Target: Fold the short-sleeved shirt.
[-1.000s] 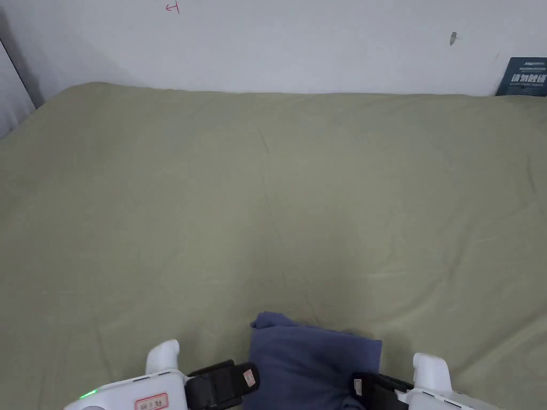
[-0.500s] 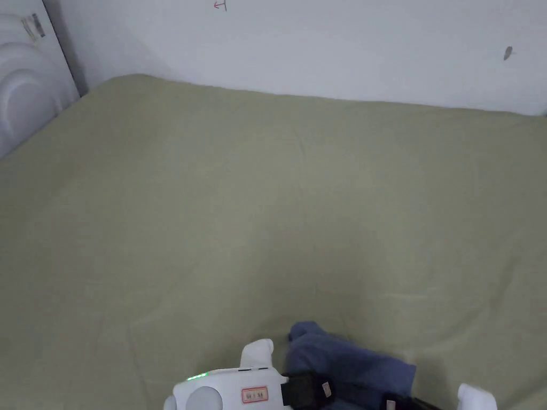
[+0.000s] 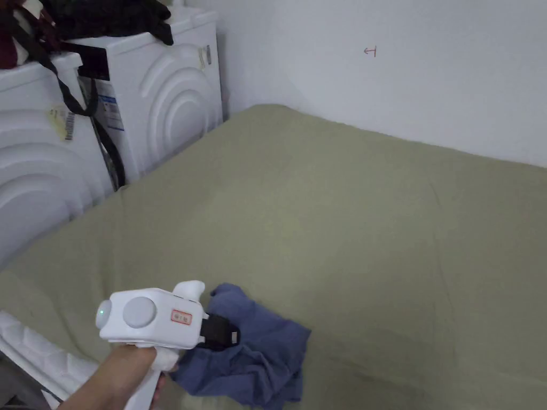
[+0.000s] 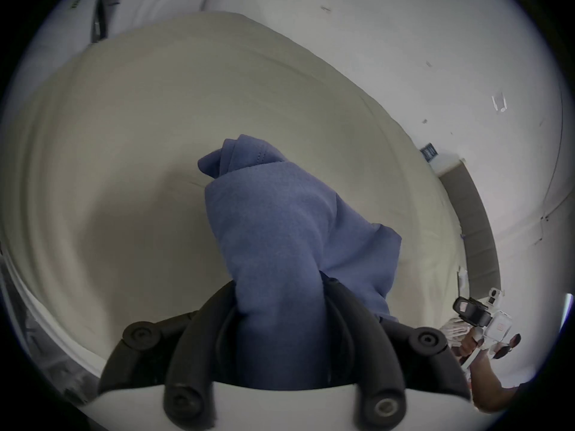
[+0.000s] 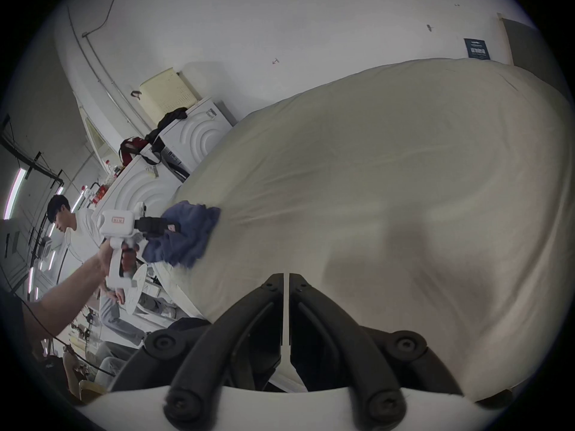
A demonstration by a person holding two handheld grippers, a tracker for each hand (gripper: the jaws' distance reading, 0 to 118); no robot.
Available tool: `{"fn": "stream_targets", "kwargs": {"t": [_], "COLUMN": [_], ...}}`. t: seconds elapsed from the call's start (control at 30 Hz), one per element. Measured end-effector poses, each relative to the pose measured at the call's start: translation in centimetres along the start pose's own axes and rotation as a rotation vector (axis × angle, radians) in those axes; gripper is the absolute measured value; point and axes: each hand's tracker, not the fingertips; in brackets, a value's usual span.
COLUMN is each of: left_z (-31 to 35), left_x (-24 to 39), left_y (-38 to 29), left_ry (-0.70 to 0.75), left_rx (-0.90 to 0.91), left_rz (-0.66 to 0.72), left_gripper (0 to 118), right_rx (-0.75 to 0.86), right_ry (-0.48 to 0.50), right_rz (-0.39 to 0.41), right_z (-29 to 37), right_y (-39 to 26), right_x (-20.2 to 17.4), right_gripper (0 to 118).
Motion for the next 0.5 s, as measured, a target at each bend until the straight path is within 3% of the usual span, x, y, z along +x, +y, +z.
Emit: {"fn": "stream_targets", "kwargs": {"t": [0.1, 0.2, 0.27, 0.3, 0.33, 0.43, 0.5], "left_z": [1.7, 1.6, 1.5, 2.5, 3.5, 7.2, 8.5], "left_x": [-6.5, -9.2, -9.2, -7.7, -7.3, -7.5, -8.4], "left_y": [2.4, 2.8, 2.7, 1.8, 1.3, 1.2, 1.7], "left_ry": [0.071, 0.015, 0.034, 0.072, 0.072, 0.042, 0.143], "left_rx": [0.028, 0.049, 0.061, 0.093, 0.122, 0.195, 0.252], "left_rz": [0.064, 0.121, 0.121, 0.086, 0.069, 0.094, 0.062], "left_gripper": [29, 32, 87, 109, 116, 116, 114], "right_rx": [-0.014, -0.030, -0.037, -0.038, -0.037, -0.029, -0.020], "right_ry": [0.007, 0.015, 0.018, 0.019, 0.021, 0.029, 0.033], "right_rz": [0.018, 0.035, 0.043, 0.049, 0.054, 0.074, 0.084], "right_z": [-0.8, -1.5, -1.6, -1.6, -1.6, -1.4, -1.1], "right_y": [-0.2, -0.3, -0.2, -0.1, 0.0, 0.3, 0.4], "right_x": [-1.7, -3.0, -3.6, -3.9, -4.1, -4.6, -4.7], "right_gripper": [7, 7, 7, 7, 7, 7, 7]}}
